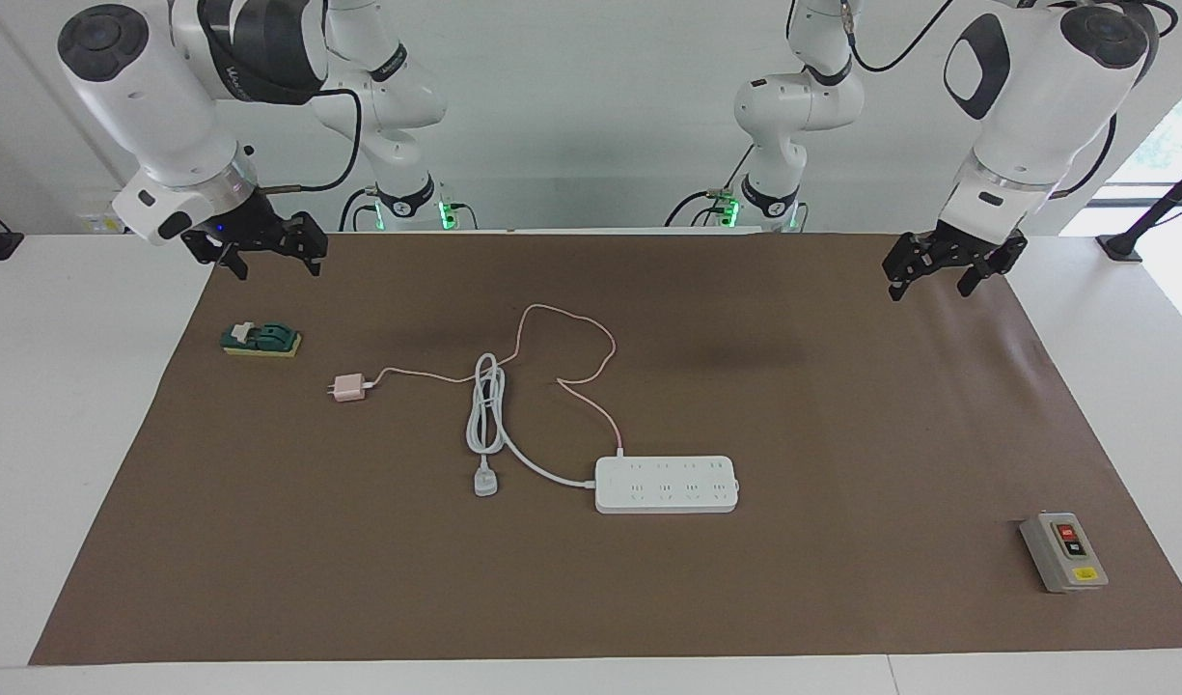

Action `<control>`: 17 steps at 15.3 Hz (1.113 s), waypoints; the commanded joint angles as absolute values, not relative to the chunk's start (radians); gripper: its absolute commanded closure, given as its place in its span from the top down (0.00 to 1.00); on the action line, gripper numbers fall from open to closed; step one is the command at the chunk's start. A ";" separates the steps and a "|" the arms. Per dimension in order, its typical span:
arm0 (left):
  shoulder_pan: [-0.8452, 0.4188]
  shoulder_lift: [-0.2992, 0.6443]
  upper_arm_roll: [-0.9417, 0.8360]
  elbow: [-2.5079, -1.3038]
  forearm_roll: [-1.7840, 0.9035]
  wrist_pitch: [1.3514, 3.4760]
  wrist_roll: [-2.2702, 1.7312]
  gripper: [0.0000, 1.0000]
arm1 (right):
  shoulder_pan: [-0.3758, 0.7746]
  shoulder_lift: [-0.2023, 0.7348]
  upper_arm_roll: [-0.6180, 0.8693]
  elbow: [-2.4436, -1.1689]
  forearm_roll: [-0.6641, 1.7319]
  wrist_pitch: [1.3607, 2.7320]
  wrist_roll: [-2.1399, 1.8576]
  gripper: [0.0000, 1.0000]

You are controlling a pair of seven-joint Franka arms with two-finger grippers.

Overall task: Plug charger into power strip
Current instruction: 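Move both grippers out toward the power strip and pink charger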

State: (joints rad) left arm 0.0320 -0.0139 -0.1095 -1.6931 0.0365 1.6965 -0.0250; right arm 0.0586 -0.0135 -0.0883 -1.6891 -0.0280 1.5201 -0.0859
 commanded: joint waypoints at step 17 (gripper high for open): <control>0.023 -0.014 -0.106 -1.652 0.043 1.671 0.003 1.00 | 0.024 -0.029 -0.092 -1.706 -0.015 1.589 0.149 1.00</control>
State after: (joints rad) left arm 0.0316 -0.0142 -0.1112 -1.6831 0.0365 1.6905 -0.0009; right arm 0.0319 -0.0161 -0.0996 -1.6906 -0.0280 1.5604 0.0034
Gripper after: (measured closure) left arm 0.000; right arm 0.000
